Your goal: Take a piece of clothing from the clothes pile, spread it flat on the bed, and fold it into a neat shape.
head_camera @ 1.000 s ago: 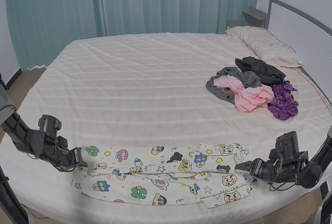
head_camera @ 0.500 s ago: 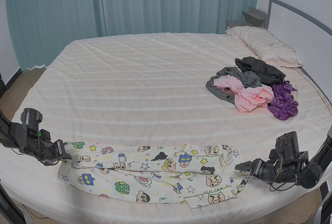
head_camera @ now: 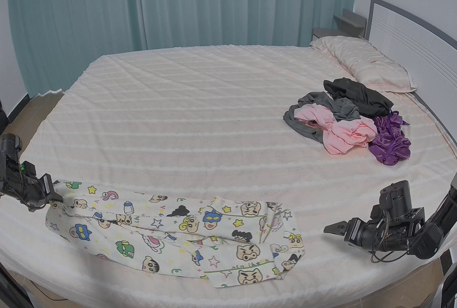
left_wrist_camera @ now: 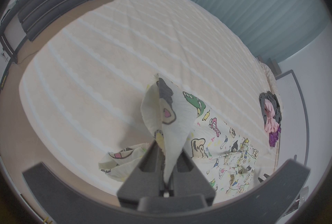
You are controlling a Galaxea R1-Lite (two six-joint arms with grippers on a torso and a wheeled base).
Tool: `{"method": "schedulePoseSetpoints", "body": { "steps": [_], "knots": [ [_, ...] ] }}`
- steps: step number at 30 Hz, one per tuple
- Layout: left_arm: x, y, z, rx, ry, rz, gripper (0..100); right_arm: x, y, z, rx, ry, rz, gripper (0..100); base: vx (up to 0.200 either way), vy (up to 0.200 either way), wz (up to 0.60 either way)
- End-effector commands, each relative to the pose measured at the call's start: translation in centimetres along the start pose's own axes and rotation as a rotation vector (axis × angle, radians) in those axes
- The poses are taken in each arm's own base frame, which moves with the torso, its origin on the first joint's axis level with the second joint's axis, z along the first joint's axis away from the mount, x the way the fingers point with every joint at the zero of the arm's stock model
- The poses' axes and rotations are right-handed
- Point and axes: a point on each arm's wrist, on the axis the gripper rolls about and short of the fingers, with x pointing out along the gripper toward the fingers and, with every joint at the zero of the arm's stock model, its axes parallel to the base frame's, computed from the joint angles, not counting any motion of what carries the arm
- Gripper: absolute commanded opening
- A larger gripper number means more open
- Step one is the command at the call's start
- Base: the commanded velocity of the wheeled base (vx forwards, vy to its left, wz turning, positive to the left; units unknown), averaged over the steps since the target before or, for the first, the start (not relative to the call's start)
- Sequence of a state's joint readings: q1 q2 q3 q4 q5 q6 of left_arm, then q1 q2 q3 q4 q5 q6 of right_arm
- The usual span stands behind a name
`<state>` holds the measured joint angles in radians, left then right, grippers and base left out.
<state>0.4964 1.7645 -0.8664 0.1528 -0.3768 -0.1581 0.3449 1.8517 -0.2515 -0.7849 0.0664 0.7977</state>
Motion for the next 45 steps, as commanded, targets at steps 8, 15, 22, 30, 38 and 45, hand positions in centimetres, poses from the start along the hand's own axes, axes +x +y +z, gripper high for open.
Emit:
{"method": "schedulePoseSetpoints", "body": {
  "steps": [8, 15, 22, 30, 38, 45],
  "knots": [
    [-3.8, -2.3, 0.3, 0.076, -0.056, 0.024, 0, -0.1, 0.1, 0.1, 0.0, -0.008, 0.004, 100, 0.0, 0.0, 0.0],
    [-3.7, -10.7, -3.6, 0.143, 0.013, -0.015, 0, -0.3, 0.1, 0.1, 0.0, -0.012, 0.008, 100, 0.0, 0.0, 0.0],
    [-1.8, -18.5, -8.6, 0.255, 0.038, -0.049, 0, -0.4, 0.2, 0.1, -0.004, -0.015, 0.014, 100, 0.0, 0.0, 0.0],
    [2.0, -25.2, -14.3, 0.352, 0.082, -0.079, 0, -0.4, 0.3, 0.1, -0.006, -0.013, 0.016, 100, 0.0, 0.0, 0.0],
    [3.5, -28.9, -17.6, 0.406, 0.14, -0.134, 0, -0.3, 0.3, 0.1, -0.007, -0.011, 0.015, 100, 0.0, 0.0, 0.0],
    [3.1, -30.5, -19.0, 0.371, 0.168, -0.206, 0, -0.3, 0.3, 0.1, -0.009, -0.011, 0.015, 100, 0.0, 0.0, 0.0]
  ]
}}
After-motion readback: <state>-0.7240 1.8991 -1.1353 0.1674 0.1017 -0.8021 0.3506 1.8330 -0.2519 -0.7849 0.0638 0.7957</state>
